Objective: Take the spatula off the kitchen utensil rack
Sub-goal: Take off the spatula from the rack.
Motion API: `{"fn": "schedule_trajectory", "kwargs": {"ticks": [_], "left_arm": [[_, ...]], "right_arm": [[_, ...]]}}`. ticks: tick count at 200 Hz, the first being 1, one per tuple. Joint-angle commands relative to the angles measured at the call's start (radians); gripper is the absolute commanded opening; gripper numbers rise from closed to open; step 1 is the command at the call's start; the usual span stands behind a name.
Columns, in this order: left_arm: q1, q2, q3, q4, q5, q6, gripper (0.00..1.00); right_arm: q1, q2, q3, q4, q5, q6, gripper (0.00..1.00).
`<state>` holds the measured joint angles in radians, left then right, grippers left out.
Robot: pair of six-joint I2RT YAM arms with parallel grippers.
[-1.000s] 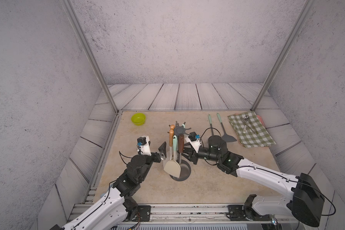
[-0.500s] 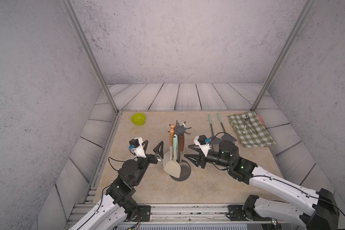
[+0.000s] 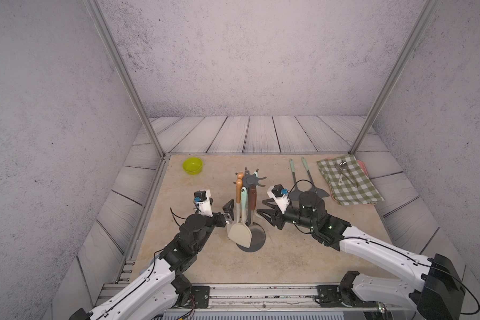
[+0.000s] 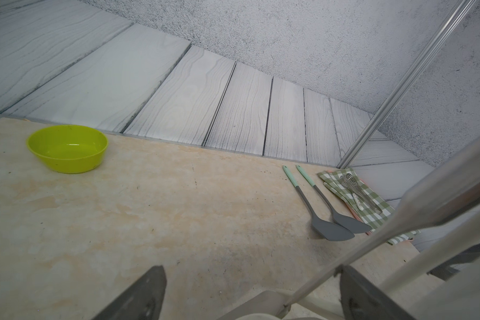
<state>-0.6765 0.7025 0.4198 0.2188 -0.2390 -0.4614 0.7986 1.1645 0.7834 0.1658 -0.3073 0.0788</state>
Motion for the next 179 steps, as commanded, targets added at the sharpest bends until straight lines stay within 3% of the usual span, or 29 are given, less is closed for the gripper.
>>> {"fn": "schedule_trajectory", "kwargs": {"ticks": [1,123,179], "left_arm": [[0.014,0.007,0.018,0.023,0.007,-0.011,0.99],[0.054,0.067,0.027,0.038,0.064,-0.04,0.99],[0.054,0.051,0.024,0.039,0.069,-0.037,0.99]], "right_arm": [[-0.019,0.031,0.056,0.026,-0.042,0.018,0.47],[-0.034,0.181,0.158,0.045,-0.113,0.021,0.37],[-0.032,0.163,0.157,0.028,-0.116,0.012,0.22]]}}
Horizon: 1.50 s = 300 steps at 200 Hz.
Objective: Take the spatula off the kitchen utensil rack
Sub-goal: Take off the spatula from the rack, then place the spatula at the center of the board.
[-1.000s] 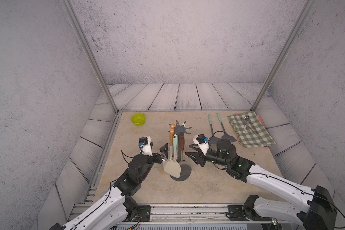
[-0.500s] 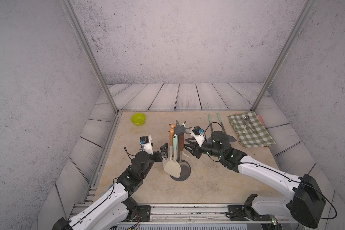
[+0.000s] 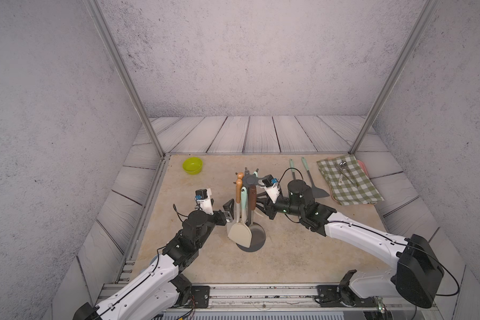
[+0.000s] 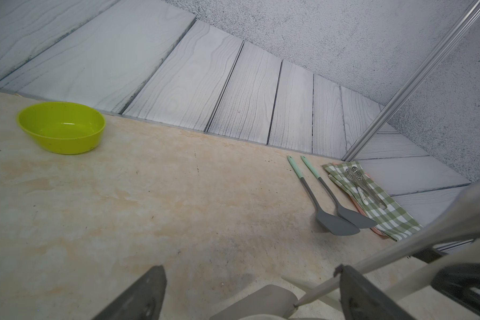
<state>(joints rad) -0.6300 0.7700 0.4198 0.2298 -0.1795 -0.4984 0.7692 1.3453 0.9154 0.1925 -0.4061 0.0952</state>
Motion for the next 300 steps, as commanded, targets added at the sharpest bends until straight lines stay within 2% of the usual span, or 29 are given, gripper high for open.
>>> {"fn": "schedule_trajectory", "kwargs": {"ticks": [1,58,102,124,157,179,203,239,300], "left_arm": [[0.007,-0.016,0.024,0.028,0.009,-0.001,0.99],[0.007,-0.027,0.013,0.033,-0.001,0.008,0.99],[0.007,-0.029,0.011,0.037,-0.002,0.013,0.99],[0.007,-0.029,0.011,0.037,-0.006,0.017,0.99],[0.007,-0.029,0.02,0.019,-0.016,0.022,0.99],[0.007,-0.031,0.055,-0.023,-0.018,0.015,0.99],[0.007,-0.016,0.166,-0.125,-0.021,0.016,0.99],[0.016,0.012,0.35,-0.218,0.012,-0.009,0.99],[0.031,0.25,0.835,-0.474,0.177,0.021,0.99]], "right_arm": [[-0.003,-0.019,0.025,0.001,-0.016,-0.006,0.22],[-0.003,-0.074,0.018,-0.028,0.018,-0.023,0.12],[-0.002,-0.115,0.026,-0.063,0.103,-0.018,0.01],[-0.002,-0.12,0.044,-0.11,0.187,-0.019,0.0],[-0.002,-0.129,0.062,-0.194,0.406,-0.019,0.0],[-0.003,-0.123,0.069,-0.218,0.496,-0.044,0.0],[-0.003,-0.097,0.089,-0.229,0.556,-0.078,0.0],[-0.003,-0.046,0.13,-0.233,0.58,-0.146,0.0],[-0.003,0.026,0.217,-0.229,0.653,-0.287,0.0]]}}
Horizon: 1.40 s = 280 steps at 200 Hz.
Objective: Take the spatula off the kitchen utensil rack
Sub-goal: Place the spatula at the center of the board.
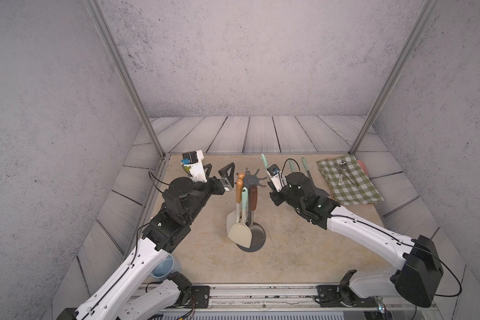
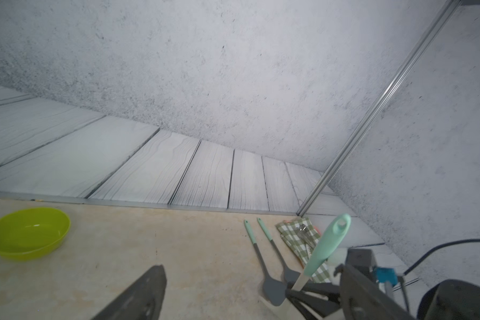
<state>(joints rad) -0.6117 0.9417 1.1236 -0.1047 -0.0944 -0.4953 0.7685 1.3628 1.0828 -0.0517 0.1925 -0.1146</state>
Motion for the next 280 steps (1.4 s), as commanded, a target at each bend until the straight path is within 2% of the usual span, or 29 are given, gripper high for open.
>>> {"fn": "schedule_trajectory", "kwargs": {"ticks": [1,27,43,108,130,153,187,227,240,245,269,280], "left_arm": [[0.013,0.083,0.139,-0.143,0.094,0.019,0.99],[0.021,0.188,0.292,-0.216,0.197,0.017,0.99],[0.023,0.236,0.367,-0.252,0.222,0.026,0.99],[0.065,0.436,0.524,-0.342,0.363,0.041,1.0],[0.072,0.473,0.546,-0.344,0.386,0.027,0.96],[0.075,0.508,0.559,-0.339,0.405,0.016,0.86],[0.088,0.564,0.577,-0.325,0.437,-0.004,0.6],[0.111,0.622,0.608,-0.317,0.465,-0.026,0.14],[0.115,0.635,0.615,-0.307,0.478,-0.031,0.03],[0.116,0.641,0.619,-0.305,0.483,-0.029,0.0],[0.124,0.659,0.638,-0.278,0.516,0.019,0.0],[0.134,0.668,0.648,-0.273,0.537,0.053,0.0]], "right_arm": [[-0.003,0.009,0.05,0.016,0.055,-0.079,0.0],[-0.003,0.029,0.077,0.013,0.072,-0.104,0.0],[-0.002,0.04,0.09,0.008,0.076,-0.112,0.0],[-0.003,0.101,0.148,-0.003,0.058,-0.123,0.0],[-0.003,0.123,0.168,-0.011,0.057,-0.124,0.0],[-0.002,0.15,0.202,-0.024,0.062,-0.116,0.0],[-0.002,0.185,0.242,-0.043,0.049,-0.105,0.0],[-0.003,0.191,0.245,-0.037,0.04,-0.086,0.0],[-0.003,0.194,0.247,-0.039,0.033,-0.079,0.0],[-0.003,0.194,0.249,-0.041,0.029,-0.076,0.0],[-0.004,0.183,0.241,-0.057,0.01,-0.064,0.0],[-0.01,0.165,0.229,-0.069,-0.011,-0.054,0.19]]}}
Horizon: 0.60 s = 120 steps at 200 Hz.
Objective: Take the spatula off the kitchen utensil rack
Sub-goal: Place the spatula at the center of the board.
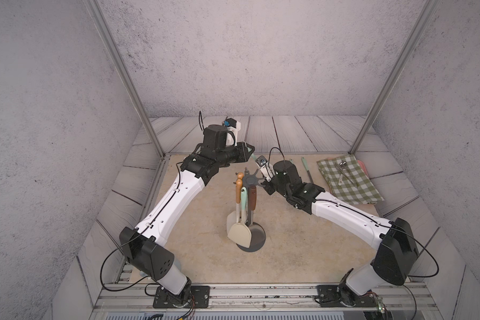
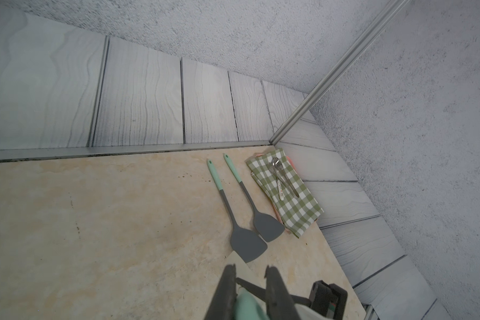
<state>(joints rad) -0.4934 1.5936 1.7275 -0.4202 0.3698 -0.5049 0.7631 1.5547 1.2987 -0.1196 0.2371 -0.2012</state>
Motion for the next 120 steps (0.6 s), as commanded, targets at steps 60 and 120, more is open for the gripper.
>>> {"fn": "schedule_trajectory", "kwargs": {"ticks": [60,120], "left_arm": [[0.084,0.035,0.037,0.116,0.318,0.134,0.0],[0.11,0.087,0.051,0.164,0.486,0.092,0.0]], "right_arm": [[-0.127,-0.207,-0.109,-0.066,-0.425,0.106,0.68],[-0.24,-0.192,-0.098,-0.083,-0.75,0.112,0.71]]}}
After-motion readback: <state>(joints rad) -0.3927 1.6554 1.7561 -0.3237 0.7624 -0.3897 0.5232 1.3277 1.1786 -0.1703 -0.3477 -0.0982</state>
